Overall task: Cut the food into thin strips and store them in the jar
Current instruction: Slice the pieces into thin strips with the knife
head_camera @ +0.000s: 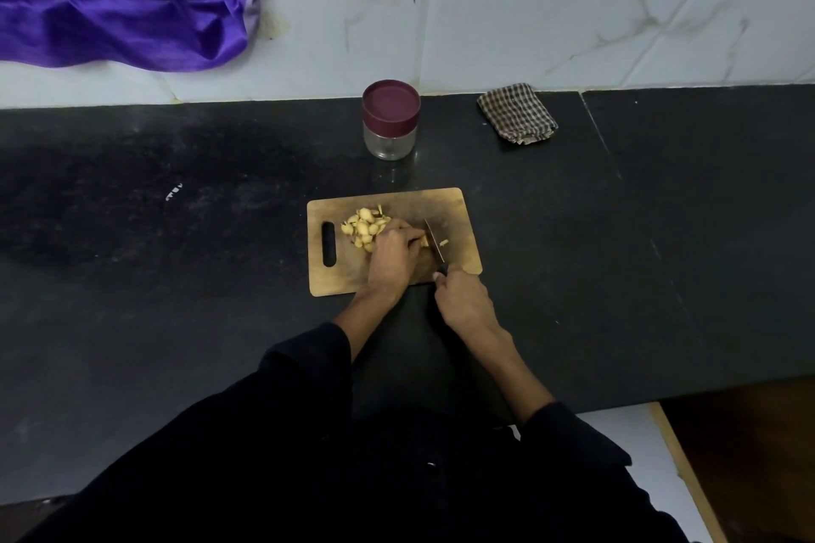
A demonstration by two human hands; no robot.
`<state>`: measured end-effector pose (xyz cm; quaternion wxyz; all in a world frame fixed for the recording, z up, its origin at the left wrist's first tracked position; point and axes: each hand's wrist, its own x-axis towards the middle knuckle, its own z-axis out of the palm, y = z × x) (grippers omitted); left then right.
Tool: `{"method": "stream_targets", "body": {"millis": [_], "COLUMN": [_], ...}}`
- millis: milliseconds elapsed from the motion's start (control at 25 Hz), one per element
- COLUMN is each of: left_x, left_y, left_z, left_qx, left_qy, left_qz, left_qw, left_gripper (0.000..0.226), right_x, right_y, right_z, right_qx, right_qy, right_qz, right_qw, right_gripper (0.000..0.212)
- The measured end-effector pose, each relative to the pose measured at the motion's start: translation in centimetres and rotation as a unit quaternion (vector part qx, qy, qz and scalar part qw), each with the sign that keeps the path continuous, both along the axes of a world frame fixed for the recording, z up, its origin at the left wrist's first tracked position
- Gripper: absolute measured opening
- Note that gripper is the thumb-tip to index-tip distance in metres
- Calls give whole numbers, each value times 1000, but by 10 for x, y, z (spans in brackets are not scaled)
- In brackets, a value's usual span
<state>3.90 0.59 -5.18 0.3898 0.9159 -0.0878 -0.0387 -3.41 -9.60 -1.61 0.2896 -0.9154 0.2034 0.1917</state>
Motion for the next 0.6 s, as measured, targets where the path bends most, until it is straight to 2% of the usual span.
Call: {"method": "stream_targets", "body": {"millis": [600], "left_x": [4], "left_y": [1], "left_z": [1], "left_qx": [1], "left_qy": [-1], "left_qz": [4], "left_qw": [1000], "left_gripper": [15], "right_x": [6], "right_y": [1], "right_z": [-2], "right_qx": [-12], "right_qy": [-8], "right_qz": [14], "right_qw": [1000], "right_gripper": [26]}}
